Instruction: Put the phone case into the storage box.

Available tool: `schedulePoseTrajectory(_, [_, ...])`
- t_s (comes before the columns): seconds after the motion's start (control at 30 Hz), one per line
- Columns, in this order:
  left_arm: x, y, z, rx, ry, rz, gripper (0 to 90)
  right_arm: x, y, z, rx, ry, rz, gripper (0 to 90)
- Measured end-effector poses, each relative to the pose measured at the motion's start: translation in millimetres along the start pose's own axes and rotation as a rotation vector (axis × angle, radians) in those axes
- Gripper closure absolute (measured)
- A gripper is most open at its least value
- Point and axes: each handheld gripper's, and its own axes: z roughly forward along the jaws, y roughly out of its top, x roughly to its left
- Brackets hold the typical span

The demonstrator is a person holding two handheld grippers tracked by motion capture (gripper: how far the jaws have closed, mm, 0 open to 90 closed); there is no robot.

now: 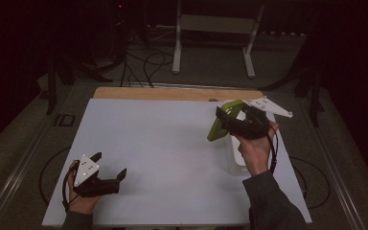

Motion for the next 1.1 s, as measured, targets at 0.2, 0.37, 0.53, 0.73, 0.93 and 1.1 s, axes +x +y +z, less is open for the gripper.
schedulePoseTrajectory(0.2, [1.3, -0.2, -1.6, 0.0, 0.009, -0.007, 0.0, -3.1, 1.4, 1.9, 0.002, -0.033, 0.001, 15.9])
schedulePoseTrajectory(0.37, [2.3, -0.6, -2.2, 0.0, 0.013, -0.013, 0.0, -5.4, 4.3, 3.7, -0.003, -0.053, -0.002, 15.9])
schedulePoseTrajectory(0.53, [2.0, -0.8, -2.0, 0.003, 0.014, -0.013, 0.0, -11.4, 7.8, 6.4, -0.009, -0.074, 0.011, 15.9])
schedulePoseTrajectory(0.73, [1.9, -1.1, -1.4, 0.008, 0.017, -0.013, 0.0, -17.5, 12.2, 7.2, -0.012, -0.099, 0.021, 16.0])
schedulePoseTrajectory(0.93, [1.2, -1.8, 0.1, 0.017, 0.016, -0.011, 0.0, -22.9, 15.5, 10.9, -0.007, -0.124, 0.018, 16.0])
schedulePoseTrajectory(1.1, [2.2, -2.1, -0.6, 0.016, 0.019, -0.018, 0.0, -29.6, 17.1, 15.7, -0.002, -0.145, 0.024, 16.0])
